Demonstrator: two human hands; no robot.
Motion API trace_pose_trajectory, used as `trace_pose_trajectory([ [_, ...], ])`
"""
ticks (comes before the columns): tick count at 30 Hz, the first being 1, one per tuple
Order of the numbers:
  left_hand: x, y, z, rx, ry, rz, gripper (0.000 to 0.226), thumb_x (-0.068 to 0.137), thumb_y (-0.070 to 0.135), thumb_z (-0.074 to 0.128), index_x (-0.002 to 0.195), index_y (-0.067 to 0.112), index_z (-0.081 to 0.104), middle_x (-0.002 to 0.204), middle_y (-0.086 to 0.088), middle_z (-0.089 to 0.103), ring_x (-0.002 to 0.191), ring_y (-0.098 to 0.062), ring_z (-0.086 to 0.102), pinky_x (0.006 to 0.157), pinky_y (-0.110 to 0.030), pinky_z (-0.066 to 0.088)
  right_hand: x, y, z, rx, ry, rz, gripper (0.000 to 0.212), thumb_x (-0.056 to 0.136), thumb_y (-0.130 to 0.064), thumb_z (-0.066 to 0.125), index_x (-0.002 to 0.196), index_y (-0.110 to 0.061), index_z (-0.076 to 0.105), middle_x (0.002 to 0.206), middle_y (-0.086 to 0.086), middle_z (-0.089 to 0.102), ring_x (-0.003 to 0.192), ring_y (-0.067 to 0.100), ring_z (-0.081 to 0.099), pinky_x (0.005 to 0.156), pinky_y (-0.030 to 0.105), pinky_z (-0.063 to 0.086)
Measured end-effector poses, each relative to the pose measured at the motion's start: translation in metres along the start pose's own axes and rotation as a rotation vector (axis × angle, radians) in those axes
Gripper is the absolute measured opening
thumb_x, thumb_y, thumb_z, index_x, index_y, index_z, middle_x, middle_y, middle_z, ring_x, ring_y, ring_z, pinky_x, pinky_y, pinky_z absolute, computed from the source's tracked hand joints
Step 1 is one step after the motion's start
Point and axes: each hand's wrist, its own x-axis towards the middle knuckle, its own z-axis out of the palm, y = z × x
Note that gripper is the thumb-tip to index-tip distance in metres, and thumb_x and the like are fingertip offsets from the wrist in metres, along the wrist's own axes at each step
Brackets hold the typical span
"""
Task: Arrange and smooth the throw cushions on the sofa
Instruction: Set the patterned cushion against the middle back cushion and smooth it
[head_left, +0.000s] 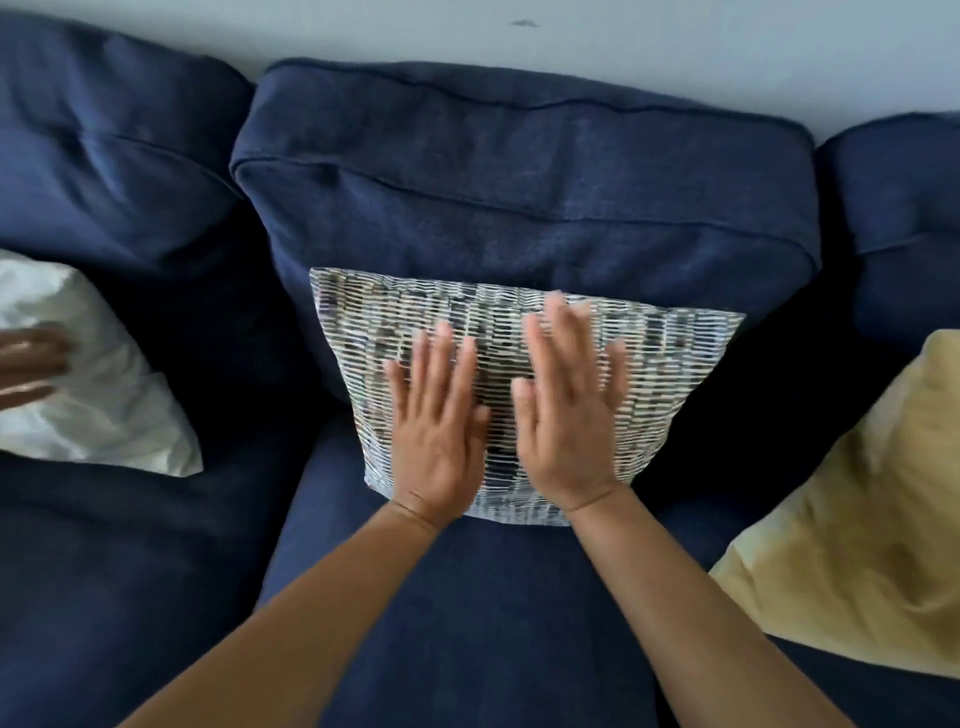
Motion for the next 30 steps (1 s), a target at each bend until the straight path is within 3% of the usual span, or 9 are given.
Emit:
trace_pose_trajectory([
  [2, -0.009, -0.010, 0.018, 0.053, -0.124, 0.051, 0.054, 0.109, 0.032, 0.019, 0.157, 0.007, 0.016, 0.164, -0.013, 0.017, 0.155, -0.027, 0.003, 0.124, -0.059, 0.005, -0.009, 0.011, 0.021, -0.094, -0.161, -0.100, 0.051, 0.107, -0.028, 0.035, 0.156, -0.014, 0.030, 0.163, 0.006, 0.026, 0.152, 0.023, 0.020, 0.122, 0.050, 0.005],
  [5, 0.006, -0.047, 0.032, 0.236, -0.225, 0.045, 0.059, 0.107, 0.037, 0.019, 0.158, 0.008, 0.018, 0.166, -0.011, 0.015, 0.155, -0.023, 0.001, 0.125, -0.049, -0.004, -0.009, 0.064, 0.034, -0.223, -0.283, 0.045, 0.058, 0.107, -0.032, 0.036, 0.160, -0.018, 0.017, 0.167, 0.002, 0.013, 0.154, 0.018, 0.007, 0.122, 0.046, -0.005],
  [9, 0.036, -0.083, 0.035, 0.385, -0.262, 0.006, 0.066, 0.106, 0.046, 0.017, 0.160, 0.009, 0.011, 0.168, -0.007, 0.006, 0.155, -0.024, -0.002, 0.125, -0.050, -0.006, -0.006, 0.108, 0.021, -0.379, -0.215, 0.238, 0.060, 0.108, -0.042, 0.018, 0.160, -0.014, 0.014, 0.168, 0.005, 0.012, 0.155, 0.022, 0.005, 0.121, 0.056, 0.003],
  [12, 0.037, -0.082, 0.040, 0.412, -0.246, -0.040, 0.066, 0.106, 0.046, 0.016, 0.160, 0.010, 0.006, 0.168, -0.007, 0.003, 0.155, -0.024, -0.003, 0.124, -0.049, -0.011, -0.008, 0.075, 0.018, -0.315, -0.066, 0.301, 0.063, 0.107, -0.042, 0.022, 0.158, -0.006, 0.017, 0.166, 0.013, 0.013, 0.154, 0.029, 0.010, 0.121, 0.057, 0.003],
  [15, 0.036, -0.082, 0.044, 0.409, -0.238, -0.089, 0.067, 0.105, 0.045, 0.017, 0.160, 0.011, 0.005, 0.169, -0.008, 0.005, 0.156, -0.025, -0.002, 0.123, -0.048, -0.013, -0.030, 0.016, 0.034, -0.158, -0.166, -0.061, 0.066, 0.104, -0.042, 0.032, 0.157, -0.007, 0.014, 0.165, 0.009, 0.009, 0.154, 0.024, 0.004, 0.122, 0.051, -0.004],
  [18, 0.039, -0.086, 0.041, 0.375, -0.220, -0.108, 0.066, 0.105, 0.044, 0.018, 0.160, 0.011, 0.006, 0.169, -0.008, 0.004, 0.155, -0.023, -0.002, 0.124, -0.052, -0.008, -0.061, 0.013, 0.064, -0.308, -0.285, -0.330, 0.064, 0.104, -0.047, 0.033, 0.158, -0.013, 0.022, 0.165, 0.003, 0.015, 0.154, 0.018, 0.009, 0.122, 0.045, -0.005],
  [24, 0.040, -0.087, 0.041, 0.336, -0.183, -0.113, 0.063, 0.106, 0.043, 0.018, 0.160, 0.011, 0.010, 0.168, -0.010, 0.008, 0.156, -0.025, 0.002, 0.124, -0.056, -0.001, -0.075, 0.108, 0.052, -0.470, -0.185, 0.128, 0.069, 0.106, -0.051, 0.026, 0.160, -0.013, 0.006, 0.166, 0.005, 0.004, 0.154, 0.017, -0.005, 0.122, 0.048, -0.001],
  [28, 0.031, -0.061, 0.034, 0.246, 0.010, -0.117, 0.062, 0.107, 0.038, 0.023, 0.158, 0.003, 0.016, 0.165, -0.024, 0.012, 0.153, -0.042, 0.007, 0.123, -0.059, -0.001, -0.079, 0.099, 0.054, -0.396, -0.151, 0.200, 0.069, 0.107, -0.048, 0.026, 0.159, -0.007, 0.005, 0.165, 0.008, 0.003, 0.154, 0.020, -0.006, 0.123, 0.049, -0.002],
  [30, 0.011, -0.026, 0.035, 0.132, 0.071, 0.033, 0.065, 0.106, 0.040, 0.018, 0.156, 0.001, 0.013, 0.163, -0.024, 0.007, 0.152, -0.046, 0.005, 0.122, -0.060, -0.001, -0.078, 0.097, 0.055, -0.343, -0.157, 0.245, 0.071, 0.105, -0.047, 0.029, 0.158, -0.007, 0.003, 0.165, 0.006, 0.001, 0.153, 0.017, -0.012, 0.122, 0.048, -0.006],
])
